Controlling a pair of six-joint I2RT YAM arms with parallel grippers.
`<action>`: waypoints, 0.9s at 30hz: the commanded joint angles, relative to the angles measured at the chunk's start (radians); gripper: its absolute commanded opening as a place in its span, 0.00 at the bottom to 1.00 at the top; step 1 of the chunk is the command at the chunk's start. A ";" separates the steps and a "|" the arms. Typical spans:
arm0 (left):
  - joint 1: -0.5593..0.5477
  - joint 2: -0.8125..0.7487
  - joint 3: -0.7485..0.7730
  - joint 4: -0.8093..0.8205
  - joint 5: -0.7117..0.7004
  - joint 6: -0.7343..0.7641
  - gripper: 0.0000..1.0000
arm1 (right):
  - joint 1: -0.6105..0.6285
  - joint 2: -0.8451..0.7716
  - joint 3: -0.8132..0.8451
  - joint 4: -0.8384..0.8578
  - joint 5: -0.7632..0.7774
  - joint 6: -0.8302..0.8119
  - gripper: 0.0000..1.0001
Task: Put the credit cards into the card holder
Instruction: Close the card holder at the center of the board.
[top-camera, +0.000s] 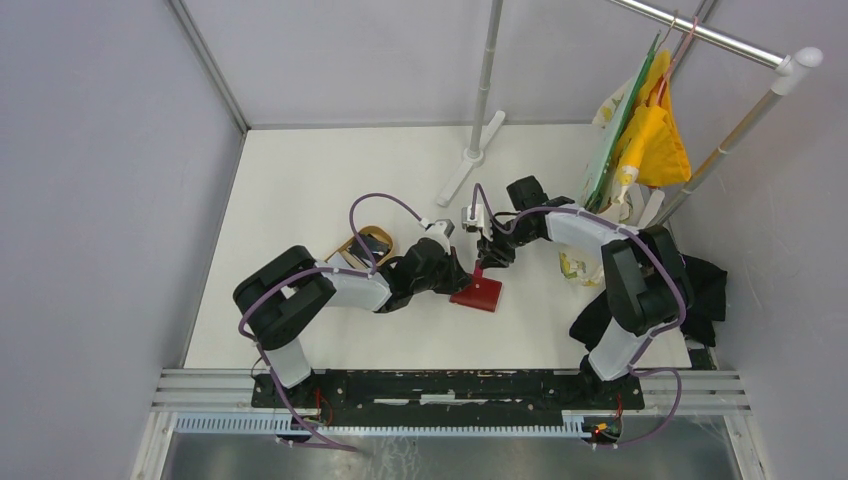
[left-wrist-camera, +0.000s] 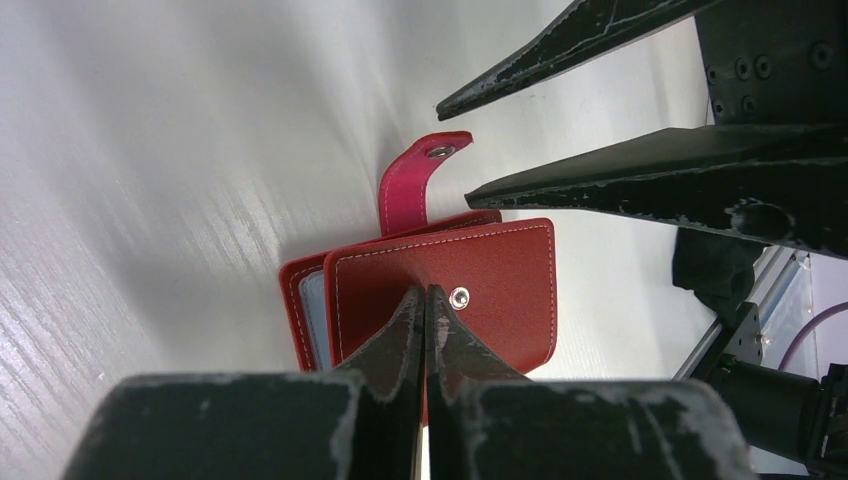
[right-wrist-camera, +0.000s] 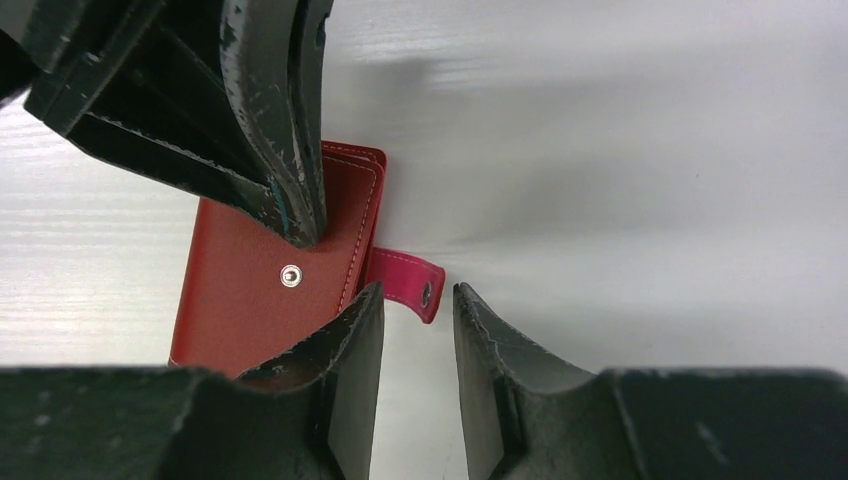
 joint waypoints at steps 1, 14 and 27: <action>0.001 -0.007 -0.020 -0.017 -0.055 0.003 0.02 | -0.009 0.014 0.042 -0.006 -0.001 0.020 0.36; -0.003 -0.007 -0.020 -0.018 -0.065 0.006 0.02 | -0.017 0.021 0.047 -0.003 -0.009 0.036 0.25; -0.003 -0.015 -0.027 -0.017 -0.080 0.000 0.02 | -0.017 0.003 0.040 -0.031 -0.044 0.030 0.00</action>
